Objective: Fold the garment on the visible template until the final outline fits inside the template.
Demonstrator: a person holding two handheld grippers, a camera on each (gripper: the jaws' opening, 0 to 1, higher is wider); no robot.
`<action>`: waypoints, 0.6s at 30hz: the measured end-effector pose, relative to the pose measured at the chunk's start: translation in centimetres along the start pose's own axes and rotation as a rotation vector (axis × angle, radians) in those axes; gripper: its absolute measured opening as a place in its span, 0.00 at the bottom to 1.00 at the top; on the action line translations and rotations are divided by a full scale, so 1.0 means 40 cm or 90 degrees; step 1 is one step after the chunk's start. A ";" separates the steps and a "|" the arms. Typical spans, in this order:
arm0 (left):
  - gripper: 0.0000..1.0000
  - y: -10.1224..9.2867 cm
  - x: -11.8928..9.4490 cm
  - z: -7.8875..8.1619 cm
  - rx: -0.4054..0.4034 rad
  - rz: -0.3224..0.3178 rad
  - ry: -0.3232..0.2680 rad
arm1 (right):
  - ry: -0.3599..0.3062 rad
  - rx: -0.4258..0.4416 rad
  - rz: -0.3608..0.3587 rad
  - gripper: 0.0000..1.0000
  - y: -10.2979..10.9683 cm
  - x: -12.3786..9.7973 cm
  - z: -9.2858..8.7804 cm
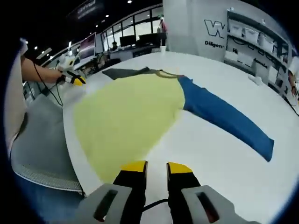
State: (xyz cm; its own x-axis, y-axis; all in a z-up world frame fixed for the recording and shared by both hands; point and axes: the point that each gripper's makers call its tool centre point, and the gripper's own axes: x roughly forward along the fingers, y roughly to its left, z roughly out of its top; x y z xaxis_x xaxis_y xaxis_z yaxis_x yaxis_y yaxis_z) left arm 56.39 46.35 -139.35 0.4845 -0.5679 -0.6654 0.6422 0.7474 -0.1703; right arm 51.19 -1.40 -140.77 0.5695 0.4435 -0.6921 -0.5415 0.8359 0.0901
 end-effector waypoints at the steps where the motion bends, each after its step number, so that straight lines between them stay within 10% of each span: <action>1: 0.17 0.003 0.000 0.002 -0.003 0.002 -0.003 | -0.005 0.008 -0.005 0.10 -0.010 -0.001 0.003; 18: 0.27 -0.010 0.022 0.028 -0.108 0.002 -0.089 | -0.084 0.189 -0.166 0.11 -0.272 -0.038 0.041</action>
State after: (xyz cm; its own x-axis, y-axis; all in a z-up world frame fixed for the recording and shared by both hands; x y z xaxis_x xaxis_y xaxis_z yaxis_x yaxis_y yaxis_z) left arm 57.22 45.17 -139.07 0.5711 -0.5991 -0.5612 0.5374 0.7896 -0.2961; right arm 57.23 -10.64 -139.51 0.7488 0.2255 -0.6232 -0.1769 0.9742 0.1399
